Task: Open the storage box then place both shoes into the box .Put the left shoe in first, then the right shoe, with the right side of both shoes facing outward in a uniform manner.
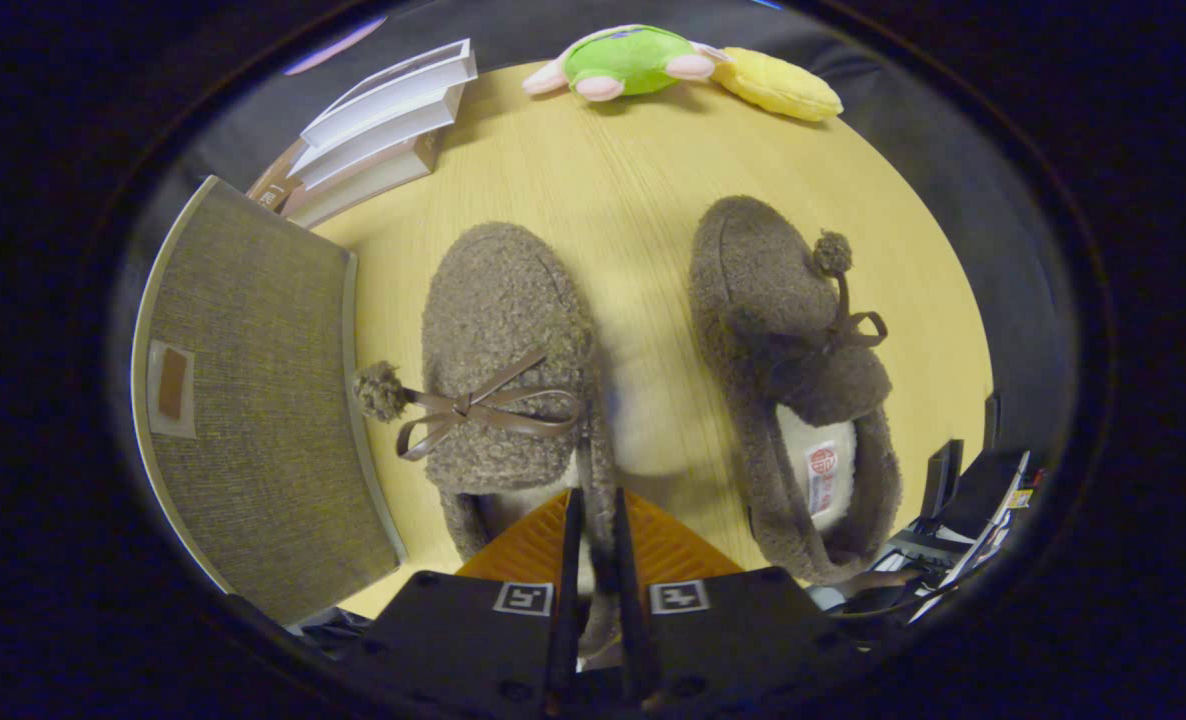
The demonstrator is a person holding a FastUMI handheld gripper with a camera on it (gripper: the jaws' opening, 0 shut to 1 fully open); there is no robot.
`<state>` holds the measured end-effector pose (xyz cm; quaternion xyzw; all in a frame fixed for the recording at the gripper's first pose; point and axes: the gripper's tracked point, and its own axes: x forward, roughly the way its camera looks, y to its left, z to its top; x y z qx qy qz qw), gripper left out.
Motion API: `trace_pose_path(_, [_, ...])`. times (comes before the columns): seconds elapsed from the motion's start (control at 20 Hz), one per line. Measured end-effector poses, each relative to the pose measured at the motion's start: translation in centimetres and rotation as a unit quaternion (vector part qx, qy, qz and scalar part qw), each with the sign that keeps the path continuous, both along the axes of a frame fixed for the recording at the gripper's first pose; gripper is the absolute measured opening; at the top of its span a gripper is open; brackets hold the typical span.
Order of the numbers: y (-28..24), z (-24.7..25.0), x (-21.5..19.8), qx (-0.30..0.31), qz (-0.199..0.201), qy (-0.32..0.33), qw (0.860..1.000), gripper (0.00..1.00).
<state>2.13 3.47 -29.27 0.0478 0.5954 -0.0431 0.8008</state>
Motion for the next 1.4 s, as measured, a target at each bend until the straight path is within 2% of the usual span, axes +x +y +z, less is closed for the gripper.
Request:
trace_pose_path(0.2, [0.0, -0.1, -0.1, 0.011, -0.003, 0.012, 1.0, 0.21])
trace_pose_path(0.3, [0.1, -0.1, -0.3, 0.012, 0.002, 0.014, 1.0, 0.13])
trace_pose_path(0.45, [0.2, 0.3, -0.3, 0.002, -0.015, 0.01, 1.0, 0.04])
trace_pose_path(0.7, [0.7, 2.0, -0.8, -0.018, -0.029, -0.016, 0.999, 0.04])
trace_pose_path(0.9, [-0.2, 4.2, -2.2, -0.094, -0.027, -0.011, 0.995, 0.05])
trace_pose_path(1.15, [0.6, 7.5, -2.7, -0.112, -0.052, -0.039, 0.992, 0.04])
trace_pose_path(1.4, [0.5, 12.1, -4.1, -0.159, -0.072, -0.054, 0.983, 0.04])
